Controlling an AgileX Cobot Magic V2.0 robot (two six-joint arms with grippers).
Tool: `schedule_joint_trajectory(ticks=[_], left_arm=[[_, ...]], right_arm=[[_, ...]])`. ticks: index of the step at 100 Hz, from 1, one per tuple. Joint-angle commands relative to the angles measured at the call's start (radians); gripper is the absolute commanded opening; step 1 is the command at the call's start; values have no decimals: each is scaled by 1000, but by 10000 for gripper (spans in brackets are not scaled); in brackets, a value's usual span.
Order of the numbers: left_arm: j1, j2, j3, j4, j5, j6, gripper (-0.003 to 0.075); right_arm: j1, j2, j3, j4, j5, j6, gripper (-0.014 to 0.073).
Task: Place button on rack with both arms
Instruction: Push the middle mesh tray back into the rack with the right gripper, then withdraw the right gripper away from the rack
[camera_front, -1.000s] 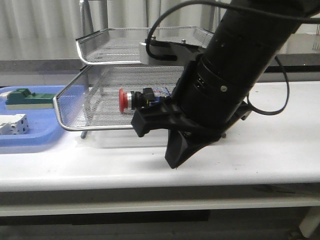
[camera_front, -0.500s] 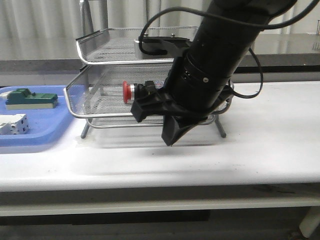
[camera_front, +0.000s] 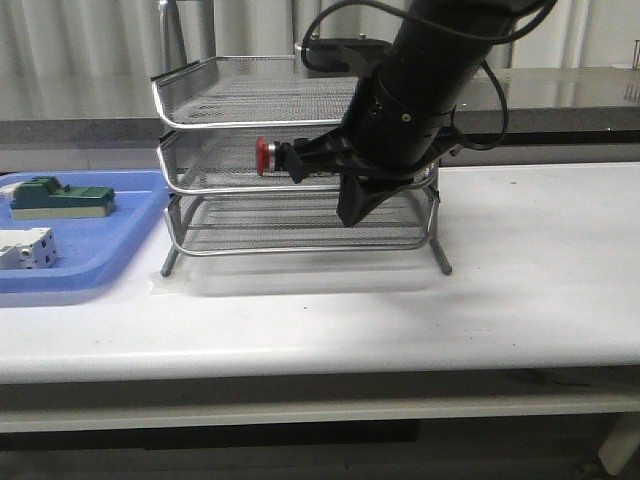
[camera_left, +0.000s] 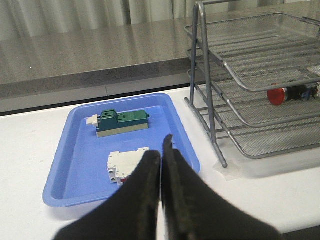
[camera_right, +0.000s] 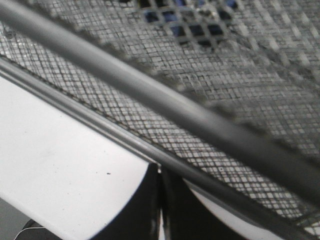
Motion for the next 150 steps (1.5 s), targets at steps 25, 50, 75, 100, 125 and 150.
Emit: schedule_joint_trajectory(ticks=[25, 50, 75, 100, 125, 150], left_arm=[[1, 6, -28, -13, -81, -8, 4], [1, 6, -28, -13, -81, -8, 4], [1, 6, -28, -13, -81, -8, 4], [1, 6, -28, -13, -81, -8, 4], [1, 6, -28, -13, -81, -8, 4], [1, 6, -28, -13, -81, -8, 4]], right_arm=[[9, -70, -37, -5, 93, 15, -57], [8, -168, -17, -54, 136, 57, -57], [7, -360, 80, -285, 133, 242, -57], [7, -583, 242, -571, 143, 495, -57], [-30, -815, 399, -657, 167, 602, -57], [-127, -1034, 531, -652, 180, 604, -57]])
